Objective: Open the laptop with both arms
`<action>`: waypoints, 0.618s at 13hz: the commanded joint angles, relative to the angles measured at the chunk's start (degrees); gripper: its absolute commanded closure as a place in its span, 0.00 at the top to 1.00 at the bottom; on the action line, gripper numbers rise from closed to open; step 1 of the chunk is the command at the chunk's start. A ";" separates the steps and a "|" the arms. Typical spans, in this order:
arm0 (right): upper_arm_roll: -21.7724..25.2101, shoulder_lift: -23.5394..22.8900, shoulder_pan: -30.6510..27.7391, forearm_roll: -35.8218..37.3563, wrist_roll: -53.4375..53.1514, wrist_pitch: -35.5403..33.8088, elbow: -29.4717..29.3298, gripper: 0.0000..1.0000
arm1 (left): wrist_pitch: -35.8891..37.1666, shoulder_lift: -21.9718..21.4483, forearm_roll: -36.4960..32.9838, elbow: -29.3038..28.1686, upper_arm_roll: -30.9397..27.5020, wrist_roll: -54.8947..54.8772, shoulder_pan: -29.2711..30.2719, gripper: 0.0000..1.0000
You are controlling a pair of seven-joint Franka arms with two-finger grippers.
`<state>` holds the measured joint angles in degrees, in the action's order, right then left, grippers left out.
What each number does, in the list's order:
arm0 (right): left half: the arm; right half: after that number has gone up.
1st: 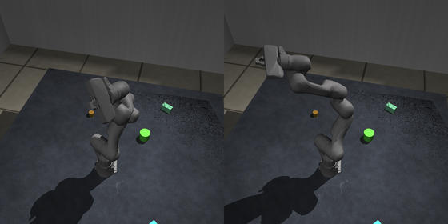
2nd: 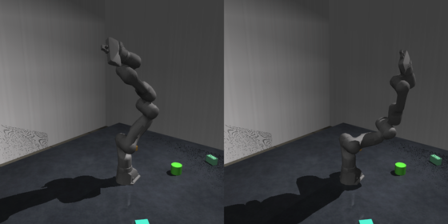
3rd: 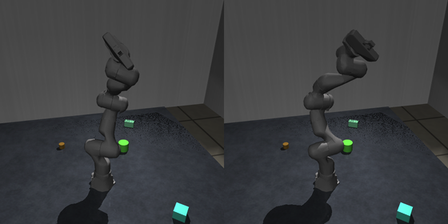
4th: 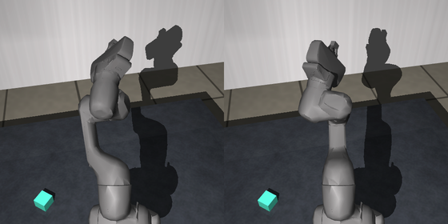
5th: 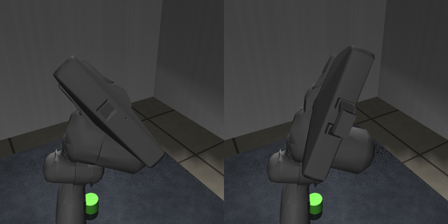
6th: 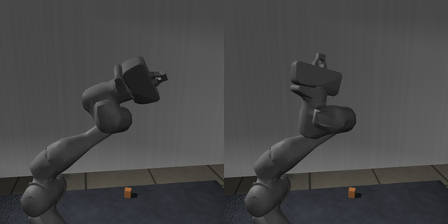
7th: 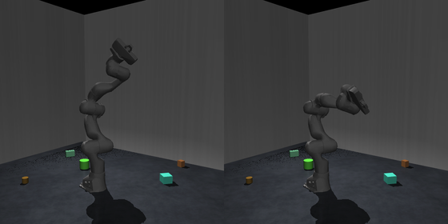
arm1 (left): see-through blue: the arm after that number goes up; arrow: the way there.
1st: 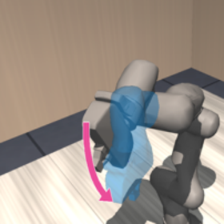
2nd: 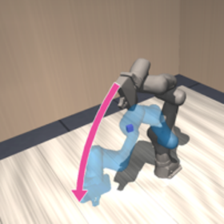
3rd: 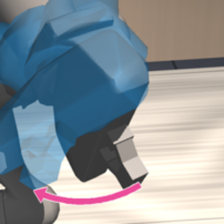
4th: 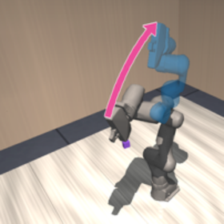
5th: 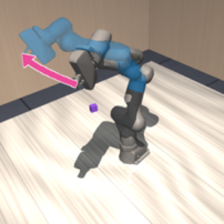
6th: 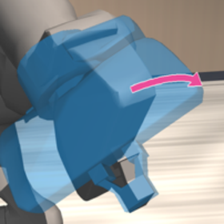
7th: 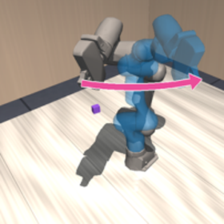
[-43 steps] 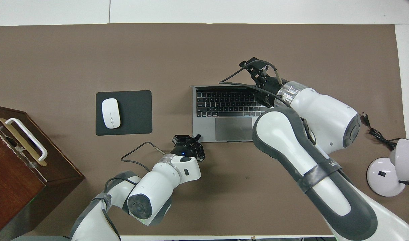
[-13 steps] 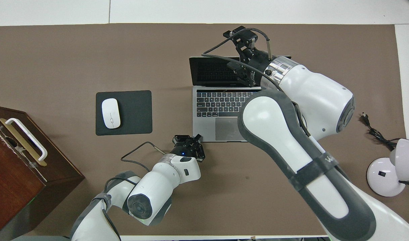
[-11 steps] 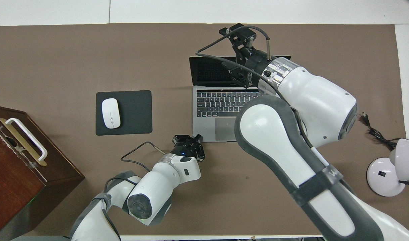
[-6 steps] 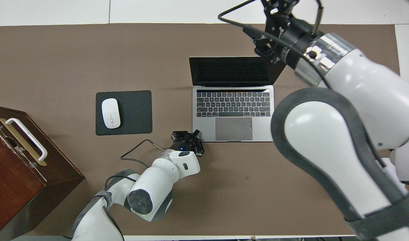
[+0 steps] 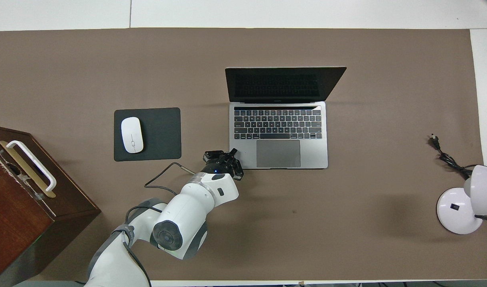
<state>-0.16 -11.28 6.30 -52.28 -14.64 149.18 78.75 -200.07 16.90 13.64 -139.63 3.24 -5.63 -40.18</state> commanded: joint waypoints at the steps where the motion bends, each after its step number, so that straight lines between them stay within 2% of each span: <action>1: -0.72 -3.22 -5.23 1.40 10.21 -3.71 -6.24 1.00 | -0.58 -0.11 3.22 1.37 -0.17 -0.70 -0.34 0.00; 3: -0.37 -2.61 -8.48 4.10 13.49 -7.83 -6.33 1.00 | 1.25 -1.51 4.37 1.46 -0.25 -0.61 -0.25 0.00; 6: -0.63 -0.95 -11.13 21.12 13.94 -18.27 -8.25 1.00 | 9.06 -5.11 5.16 2.96 -0.34 -0.69 1.42 0.00; 8: -0.46 1.16 -11.49 27.56 13.85 -26.80 -8.44 1.00 | 14.59 -7.48 5.08 3.75 -0.43 -0.96 3.44 0.00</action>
<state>-0.05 -11.83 -4.31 -29.68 -1.56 128.49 70.97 -191.21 12.89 17.55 -136.06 2.80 -5.63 -38.37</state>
